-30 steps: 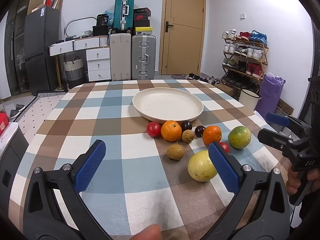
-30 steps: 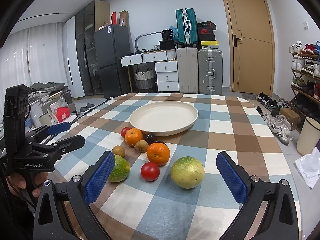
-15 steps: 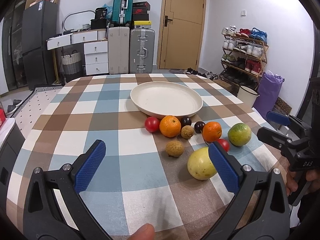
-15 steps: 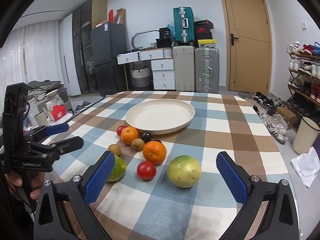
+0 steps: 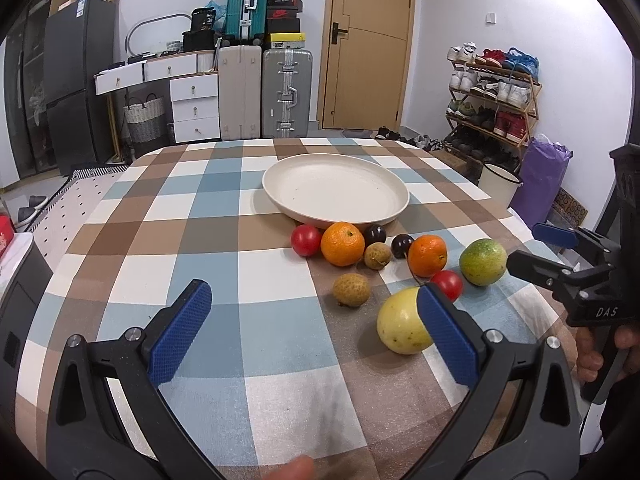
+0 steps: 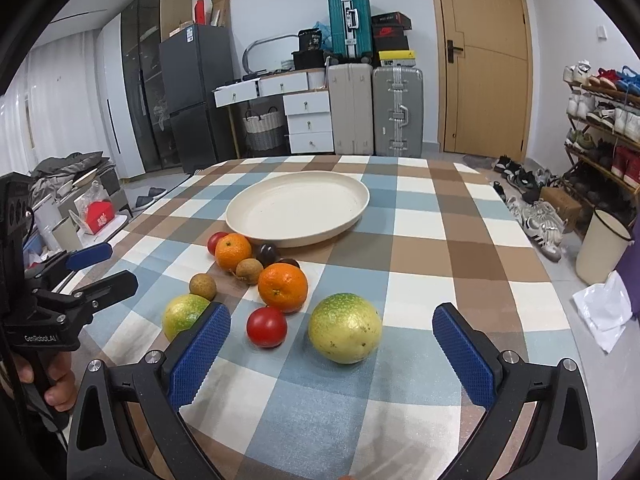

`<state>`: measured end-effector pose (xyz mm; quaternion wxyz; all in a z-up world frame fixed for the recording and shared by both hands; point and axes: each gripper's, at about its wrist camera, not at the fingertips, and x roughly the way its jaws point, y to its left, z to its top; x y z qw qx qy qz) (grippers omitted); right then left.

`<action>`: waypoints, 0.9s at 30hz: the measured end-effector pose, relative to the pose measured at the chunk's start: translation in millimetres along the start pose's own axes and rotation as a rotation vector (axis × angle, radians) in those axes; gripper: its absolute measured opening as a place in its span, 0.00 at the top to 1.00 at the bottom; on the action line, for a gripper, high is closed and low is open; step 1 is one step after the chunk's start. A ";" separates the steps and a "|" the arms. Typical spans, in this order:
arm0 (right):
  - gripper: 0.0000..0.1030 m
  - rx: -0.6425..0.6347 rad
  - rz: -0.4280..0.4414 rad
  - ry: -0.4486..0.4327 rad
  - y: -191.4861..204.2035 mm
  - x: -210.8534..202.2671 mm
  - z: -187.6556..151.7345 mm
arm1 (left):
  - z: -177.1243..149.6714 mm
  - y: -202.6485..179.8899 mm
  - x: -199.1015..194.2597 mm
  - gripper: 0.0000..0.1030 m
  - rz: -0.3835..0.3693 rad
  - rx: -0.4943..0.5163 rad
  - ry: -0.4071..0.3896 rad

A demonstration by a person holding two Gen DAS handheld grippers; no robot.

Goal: Organize fruits
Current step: 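Grasp the large yellow-green pomelo with the right tool while the left tool grasps the green citrus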

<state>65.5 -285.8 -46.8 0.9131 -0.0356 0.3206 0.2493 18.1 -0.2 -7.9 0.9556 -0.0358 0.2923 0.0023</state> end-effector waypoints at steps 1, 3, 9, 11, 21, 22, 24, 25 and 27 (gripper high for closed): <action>0.00 0.000 -0.003 0.010 -1.1 2.3 -0.1 | 0.7 -1.6 0.8 0.00 -0.005 0.005 0.010; 0.00 -0.008 -0.023 0.041 -2.0 6.8 -0.8 | 1.7 -5.0 5.8 0.00 -0.045 0.010 0.062; 0.01 0.024 -0.016 0.119 -10.8 20.2 -2.9 | 0.6 -19.7 8.6 0.01 -0.073 0.054 0.072; 0.04 0.025 -0.008 0.141 -13.4 25.8 -3.7 | 1.1 -27.3 10.9 0.01 -0.077 0.080 0.079; 0.28 0.024 0.041 0.199 -17.5 44.0 -4.9 | -1.8 -48.3 34.9 0.15 -0.115 0.149 0.177; 0.29 0.025 0.041 0.201 -17.7 44.8 -4.6 | -2.2 -49.1 36.5 0.15 -0.120 0.149 0.184; 0.30 0.028 0.042 0.211 -18.5 47.8 -4.4 | -3.2 -50.8 39.8 0.17 -0.129 0.157 0.195; 0.33 0.031 0.047 0.215 -18.7 49.2 -4.3 | -3.7 -51.5 42.2 0.21 -0.130 0.163 0.201; 0.36 0.033 0.054 0.220 -18.9 51.2 -3.9 | -6.3 -54.1 48.0 0.28 -0.140 0.173 0.227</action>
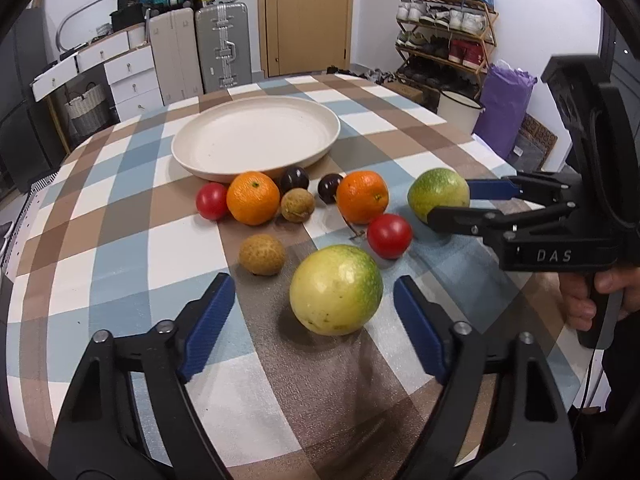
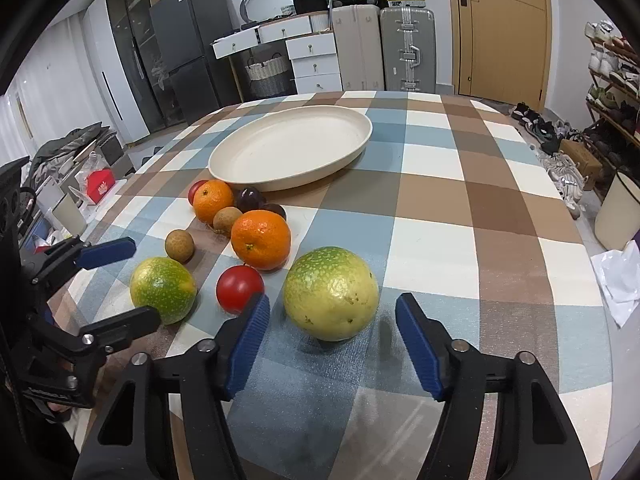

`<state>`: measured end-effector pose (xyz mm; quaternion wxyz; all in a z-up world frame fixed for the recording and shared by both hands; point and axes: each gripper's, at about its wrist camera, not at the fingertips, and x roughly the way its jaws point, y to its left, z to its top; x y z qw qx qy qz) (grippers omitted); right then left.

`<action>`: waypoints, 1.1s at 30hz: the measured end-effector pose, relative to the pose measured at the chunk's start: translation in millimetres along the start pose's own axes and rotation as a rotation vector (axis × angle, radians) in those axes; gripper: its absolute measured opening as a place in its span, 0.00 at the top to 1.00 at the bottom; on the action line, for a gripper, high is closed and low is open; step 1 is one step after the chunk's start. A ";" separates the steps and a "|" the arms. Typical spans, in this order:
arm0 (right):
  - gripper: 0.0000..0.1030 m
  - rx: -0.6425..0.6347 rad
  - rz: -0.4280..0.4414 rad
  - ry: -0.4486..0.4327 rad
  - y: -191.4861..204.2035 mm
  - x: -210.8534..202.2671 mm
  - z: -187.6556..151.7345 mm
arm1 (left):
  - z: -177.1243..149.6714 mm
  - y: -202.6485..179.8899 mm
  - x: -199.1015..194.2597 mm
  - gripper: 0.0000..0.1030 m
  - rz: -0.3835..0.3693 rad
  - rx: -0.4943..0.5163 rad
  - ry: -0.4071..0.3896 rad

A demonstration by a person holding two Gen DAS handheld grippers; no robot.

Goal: Organize fruits
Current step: 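Grasp the large yellow-green pomelo with the right tool while the left tool grasps the green citrus, then carry both citrus fruits to the cream plate and release them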

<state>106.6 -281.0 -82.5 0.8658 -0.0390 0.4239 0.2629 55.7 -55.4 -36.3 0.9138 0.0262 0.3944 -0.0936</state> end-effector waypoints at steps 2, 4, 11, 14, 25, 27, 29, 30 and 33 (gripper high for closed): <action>0.40 -0.001 -0.005 0.004 0.1 1.5 0.7 | -0.9 -0.9 6.9 0.39 -0.020 0.005 0.032; 0.45 0.003 0.005 0.007 -0.7 2.0 0.8 | -2.0 -1.6 11.0 0.52 -0.051 0.002 0.045; 0.51 -0.013 0.005 0.013 1.9 1.3 0.1 | -1.6 -0.9 12.8 0.54 -0.105 -0.011 0.049; 0.52 -0.023 0.001 0.005 4.8 -1.5 -0.7 | -1.7 1.0 5.6 0.54 -0.108 -0.017 0.022; 0.52 -0.039 0.029 -0.086 19.3 -38.4 12.8 | 6.1 18.3 -29.4 0.54 -0.082 -0.058 -0.090; 0.52 -0.042 0.043 -0.104 23.6 -45.8 17.7 | 11.3 22.7 -37.7 0.54 -0.062 -0.068 -0.118; 0.52 -0.046 0.053 -0.126 27.9 -52.5 23.5 | 17.6 27.2 -45.7 0.54 -0.038 -0.073 -0.142; 0.52 -0.046 0.059 -0.133 29.8 -54.6 27.0 | 20.0 28.9 -48.5 0.54 -0.028 -0.078 -0.150; 0.52 -0.050 0.066 -0.148 35.4 -57.8 35.9 | 29.8 35.5 -56.2 0.54 0.011 -0.101 -0.181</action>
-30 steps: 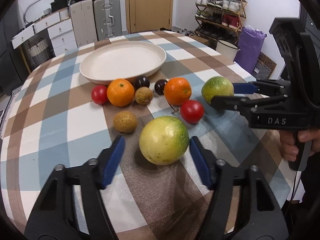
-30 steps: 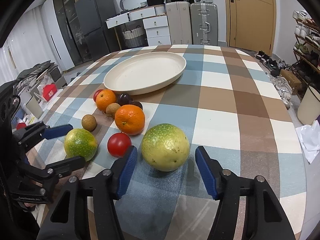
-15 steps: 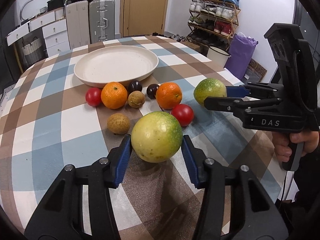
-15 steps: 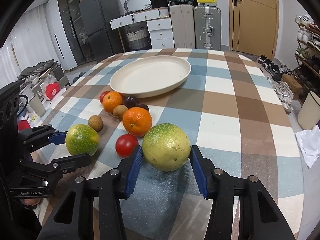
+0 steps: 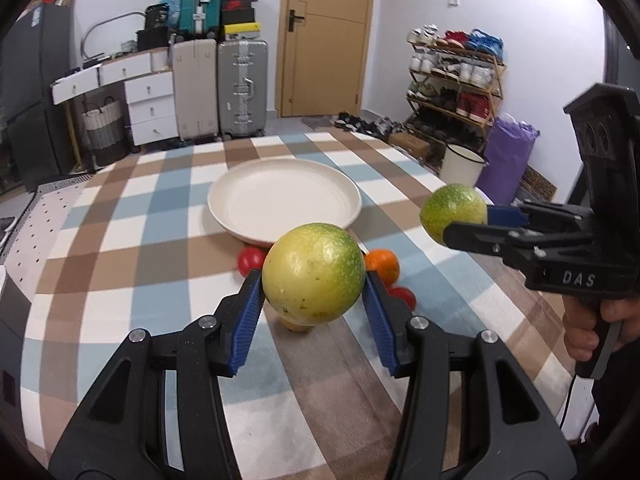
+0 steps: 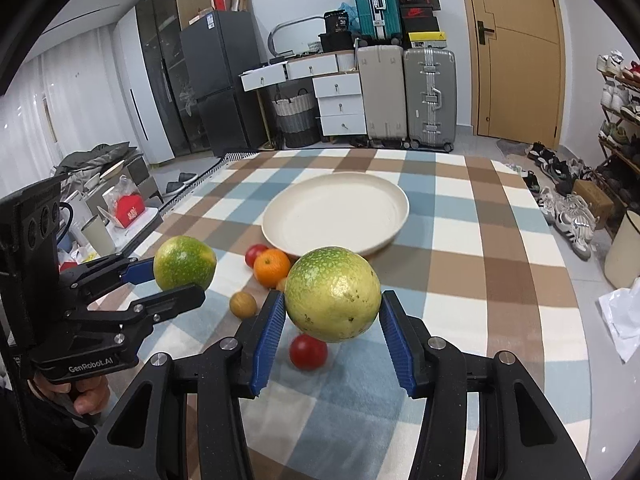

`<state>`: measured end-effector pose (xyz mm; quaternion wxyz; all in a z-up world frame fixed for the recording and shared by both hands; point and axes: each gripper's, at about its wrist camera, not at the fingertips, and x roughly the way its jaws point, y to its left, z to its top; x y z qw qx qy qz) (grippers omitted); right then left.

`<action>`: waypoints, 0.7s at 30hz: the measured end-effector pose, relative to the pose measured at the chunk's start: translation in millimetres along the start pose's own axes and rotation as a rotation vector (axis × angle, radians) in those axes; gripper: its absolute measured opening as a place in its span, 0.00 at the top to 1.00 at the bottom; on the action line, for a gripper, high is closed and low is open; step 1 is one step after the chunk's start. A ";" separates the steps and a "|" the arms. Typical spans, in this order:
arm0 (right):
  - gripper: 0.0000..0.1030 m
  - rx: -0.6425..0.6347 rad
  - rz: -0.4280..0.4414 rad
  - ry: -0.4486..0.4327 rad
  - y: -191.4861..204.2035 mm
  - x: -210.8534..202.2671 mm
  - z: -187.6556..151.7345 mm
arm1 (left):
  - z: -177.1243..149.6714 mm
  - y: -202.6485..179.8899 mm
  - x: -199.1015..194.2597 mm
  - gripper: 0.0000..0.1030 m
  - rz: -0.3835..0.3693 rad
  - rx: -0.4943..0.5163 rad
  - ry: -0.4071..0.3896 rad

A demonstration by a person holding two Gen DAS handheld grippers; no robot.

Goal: Organize fruits
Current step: 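Carry both citrus fruits to the cream plate and release them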

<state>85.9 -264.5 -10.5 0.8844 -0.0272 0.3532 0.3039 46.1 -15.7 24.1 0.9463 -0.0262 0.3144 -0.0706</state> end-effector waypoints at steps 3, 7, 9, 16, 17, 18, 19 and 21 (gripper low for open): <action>0.52 -0.009 0.005 -0.011 5.1 0.4 8.4 | 10.9 6.8 -3.4 0.54 0.030 -0.020 -0.028; 0.52 -0.011 0.013 -0.019 8.2 4.6 18.5 | 25.0 17.5 -3.1 0.54 0.059 -0.056 -0.046; 0.52 -0.007 0.018 -0.020 7.4 9.3 23.3 | 32.0 21.4 -0.7 0.54 0.073 -0.063 -0.056; 0.52 0.013 0.023 -0.037 6.9 23.9 41.5 | 49.9 31.2 17.2 0.54 0.117 -0.071 -0.063; 0.52 0.015 0.025 -0.038 7.1 26.3 43.6 | 51.9 32.0 20.3 0.54 0.129 -0.069 -0.062; 0.52 0.017 0.025 -0.037 7.1 28.9 45.6 | 54.1 33.4 23.5 0.54 0.137 -0.069 -0.061; 0.52 0.017 0.022 -0.035 6.9 32.5 47.8 | 55.1 33.7 26.8 0.54 0.139 -0.070 -0.059; 0.52 0.018 0.016 -0.033 5.3 38.9 50.5 | 58.1 35.2 34.2 0.54 0.139 -0.073 -0.053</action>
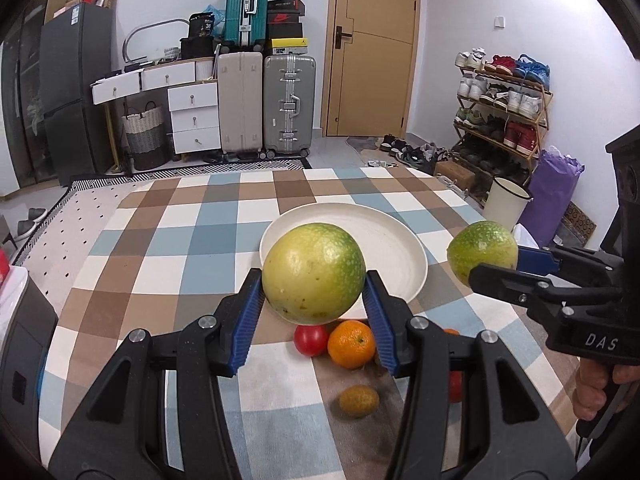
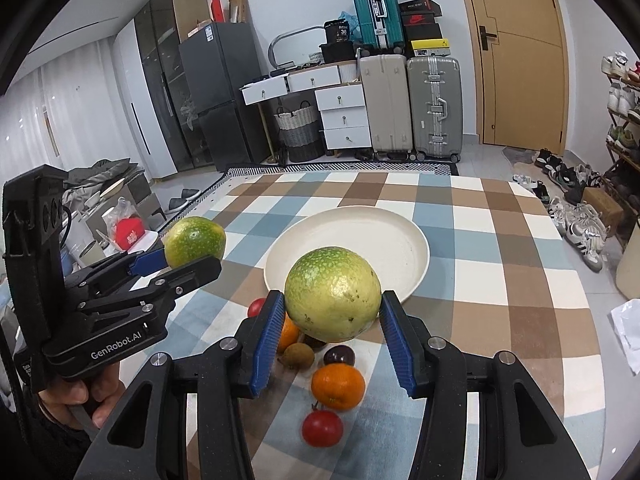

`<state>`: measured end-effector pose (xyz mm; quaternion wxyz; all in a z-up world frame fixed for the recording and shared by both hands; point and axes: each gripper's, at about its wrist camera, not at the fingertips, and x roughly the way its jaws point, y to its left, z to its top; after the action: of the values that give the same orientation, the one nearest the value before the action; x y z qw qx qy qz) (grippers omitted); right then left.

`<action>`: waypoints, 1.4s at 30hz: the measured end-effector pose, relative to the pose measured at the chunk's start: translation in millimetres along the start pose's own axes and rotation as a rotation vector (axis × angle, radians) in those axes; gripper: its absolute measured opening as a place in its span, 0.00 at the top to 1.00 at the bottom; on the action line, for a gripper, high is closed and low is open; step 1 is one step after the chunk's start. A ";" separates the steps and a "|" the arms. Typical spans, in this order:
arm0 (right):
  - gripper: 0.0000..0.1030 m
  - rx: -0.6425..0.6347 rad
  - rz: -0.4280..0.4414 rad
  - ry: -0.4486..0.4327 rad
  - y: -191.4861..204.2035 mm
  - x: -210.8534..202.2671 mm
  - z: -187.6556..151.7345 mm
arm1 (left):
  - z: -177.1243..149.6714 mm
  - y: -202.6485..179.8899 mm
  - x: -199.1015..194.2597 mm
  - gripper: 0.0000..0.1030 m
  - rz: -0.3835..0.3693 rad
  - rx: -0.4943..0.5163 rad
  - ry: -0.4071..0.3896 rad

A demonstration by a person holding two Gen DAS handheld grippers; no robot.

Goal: Organize fruits
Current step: 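Carry both citrus fruits to the cream plate and release them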

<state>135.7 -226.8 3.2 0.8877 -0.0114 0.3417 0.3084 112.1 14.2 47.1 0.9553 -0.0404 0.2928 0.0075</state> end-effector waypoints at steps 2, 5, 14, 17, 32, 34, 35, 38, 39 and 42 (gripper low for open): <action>0.52 0.000 -0.005 0.003 -1.3 6.5 1.3 | 1.6 0.7 9.2 0.54 0.005 0.001 0.004; 0.52 0.012 0.002 0.016 -5.2 18.0 3.3 | 3.5 3.1 23.9 0.54 0.004 -0.006 0.017; 0.52 0.036 0.007 0.047 -16.8 53.6 7.6 | 9.2 7.7 71.2 0.54 -0.002 -0.005 0.050; 0.52 0.042 0.012 0.057 -18.9 65.3 8.8 | 9.1 9.7 83.0 0.54 -0.007 -0.010 0.054; 0.52 0.078 -0.010 0.101 -28.6 104.5 10.3 | -0.9 11.4 116.2 0.54 -0.027 -0.006 0.084; 0.51 0.077 -0.020 0.106 -28.7 107.0 10.2 | -1.5 11.3 116.5 0.54 -0.032 -0.008 0.085; 0.51 0.078 -0.024 0.107 -28.5 107.0 10.1 | -1.5 11.2 116.9 0.54 -0.033 -0.008 0.087; 0.51 0.075 -0.034 0.085 -27.4 101.7 11.8 | -1.9 11.9 114.1 0.54 -0.020 -0.009 0.079; 0.51 0.070 -0.039 0.079 -27.0 99.1 12.8 | -1.4 12.0 111.7 0.53 -0.025 -0.009 0.072; 0.43 0.061 -0.055 0.069 -27.2 91.5 13.8 | -0.9 12.1 103.3 0.46 -0.027 -0.010 0.055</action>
<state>211.9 -196.2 -47.6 0.8834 -0.0046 0.3810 0.2727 196.7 25.2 -12.4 0.9467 -0.0495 0.3182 -0.0049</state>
